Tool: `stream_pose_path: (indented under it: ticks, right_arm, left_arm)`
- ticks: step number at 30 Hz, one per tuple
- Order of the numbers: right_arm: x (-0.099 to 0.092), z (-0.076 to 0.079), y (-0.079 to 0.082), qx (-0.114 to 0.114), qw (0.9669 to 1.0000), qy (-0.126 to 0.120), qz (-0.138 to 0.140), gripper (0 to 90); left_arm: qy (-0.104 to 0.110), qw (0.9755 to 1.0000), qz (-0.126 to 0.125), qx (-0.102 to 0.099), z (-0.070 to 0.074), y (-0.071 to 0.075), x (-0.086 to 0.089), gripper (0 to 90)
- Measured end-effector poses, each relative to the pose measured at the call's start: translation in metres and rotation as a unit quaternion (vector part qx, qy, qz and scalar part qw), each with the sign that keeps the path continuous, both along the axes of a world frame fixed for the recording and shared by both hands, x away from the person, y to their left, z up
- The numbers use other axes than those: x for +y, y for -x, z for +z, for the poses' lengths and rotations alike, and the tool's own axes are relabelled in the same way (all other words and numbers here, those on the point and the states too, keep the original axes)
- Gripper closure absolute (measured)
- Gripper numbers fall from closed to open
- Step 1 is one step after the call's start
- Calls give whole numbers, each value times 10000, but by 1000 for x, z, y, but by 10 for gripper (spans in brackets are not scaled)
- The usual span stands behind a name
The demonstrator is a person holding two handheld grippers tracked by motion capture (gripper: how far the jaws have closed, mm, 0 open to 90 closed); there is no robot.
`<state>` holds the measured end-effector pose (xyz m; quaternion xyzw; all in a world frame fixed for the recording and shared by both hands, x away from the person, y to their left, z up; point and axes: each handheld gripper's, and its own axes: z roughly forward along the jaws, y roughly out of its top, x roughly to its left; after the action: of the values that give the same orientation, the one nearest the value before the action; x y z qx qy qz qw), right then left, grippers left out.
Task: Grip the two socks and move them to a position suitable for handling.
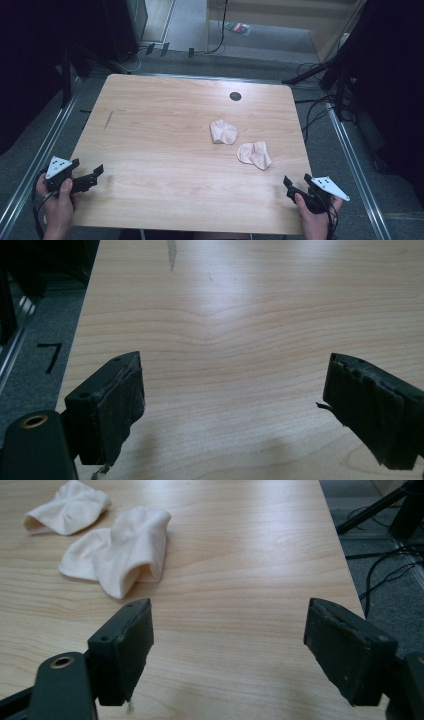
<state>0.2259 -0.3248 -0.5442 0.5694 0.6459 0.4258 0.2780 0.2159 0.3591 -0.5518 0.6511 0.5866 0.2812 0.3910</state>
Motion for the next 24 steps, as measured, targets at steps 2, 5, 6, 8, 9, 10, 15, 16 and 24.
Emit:
stream_pose_path:
  ticks: [2,5,6,8,9,10,15,16,24]
  right_arm:
    - [2,2,1,-71,10000,-49,7,232]
    - [12,10,4,-272,9995,-138,12,353]
    - [23,16,2,-304,9995,-80,38,356]
    - [35,24,0,-304,9992,-158,196,344]
    - [35,24,0,-304,9992,-158,196,344]
    - [41,26,-2,-287,9992,-148,226,340]
    - [76,33,-17,12,9982,4,596,334]
    - [81,34,-20,88,9977,-15,677,331]
    - [110,31,-53,304,9954,278,867,268]
  left_arm:
    - [-13,10000,-9,4,0,-1,-1,110]
    - [-68,10000,3,31,0,-1,-2,129]
    - [-39,10000,-9,49,0,-2,-2,129]
    - [-22,10000,-5,79,0,-3,-1,132]
    - [-22,10000,-5,79,0,-3,-1,133]
    - [-20,10000,3,89,0,-3,-1,133]
    - [-33,9999,11,118,0,-3,-1,134]
    - [-35,9999,7,129,0,-4,-1,134]
    - [-33,9999,16,144,-1,-5,-2,134]
